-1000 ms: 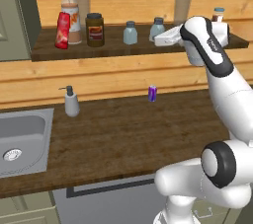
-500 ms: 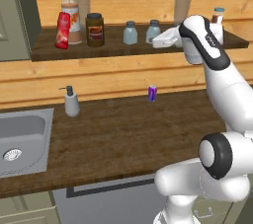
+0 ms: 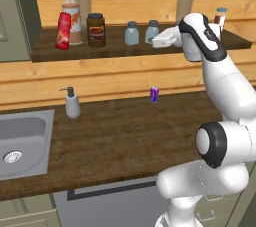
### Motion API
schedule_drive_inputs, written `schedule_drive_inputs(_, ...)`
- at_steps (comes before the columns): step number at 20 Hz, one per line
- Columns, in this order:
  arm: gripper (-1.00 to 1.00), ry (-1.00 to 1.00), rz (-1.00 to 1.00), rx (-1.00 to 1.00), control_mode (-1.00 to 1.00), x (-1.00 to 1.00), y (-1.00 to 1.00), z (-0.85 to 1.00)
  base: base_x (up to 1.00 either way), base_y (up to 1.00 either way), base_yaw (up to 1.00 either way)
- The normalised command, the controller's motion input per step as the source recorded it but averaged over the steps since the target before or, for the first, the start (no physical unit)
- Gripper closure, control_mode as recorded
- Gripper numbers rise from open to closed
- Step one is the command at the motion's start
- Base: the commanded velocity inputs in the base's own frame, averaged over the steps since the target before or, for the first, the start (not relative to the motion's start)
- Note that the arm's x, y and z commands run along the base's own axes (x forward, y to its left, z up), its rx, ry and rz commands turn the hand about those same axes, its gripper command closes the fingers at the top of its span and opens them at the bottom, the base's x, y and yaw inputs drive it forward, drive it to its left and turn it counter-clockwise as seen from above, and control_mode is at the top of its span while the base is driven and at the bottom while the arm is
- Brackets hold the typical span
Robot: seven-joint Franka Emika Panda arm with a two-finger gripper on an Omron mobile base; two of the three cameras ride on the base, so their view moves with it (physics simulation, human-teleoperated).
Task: Put the shaker and condiment bottle from the counter next to their counterparts in the cabinet.
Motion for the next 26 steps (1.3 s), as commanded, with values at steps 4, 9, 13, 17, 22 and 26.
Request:
schedule_drive_inputs(4,1.00,0.00,0.03,0.00,-1.00,0.19,0.00,-0.04,0.00,0.00,0.00)
schedule_drive_inputs(9,1.00,0.00,0.02,0.00,-1.00,0.16,0.00,-0.14,0.00,0.00,0.00)
schedule_drive_inputs(13,1.00,0.00,0.00,0.00,-1.00,0.18,0.05,-0.21,0.00,0.00,0.00)
schedule_drive_inputs(17,1.00,0.00,0.00,0.00,-1.00,0.23,0.01,-0.13,0.00,0.00,0.00)
schedule_drive_inputs(22,1.00,0.00,0.00,0.00,-1.00,0.26,0.02,-0.07,0.00,0.00,0.00)
schedule_drive_inputs(26,1.00,0.00,0.00,0.00,-1.00,0.21,0.01,-0.09,0.00,0.00,0.00)
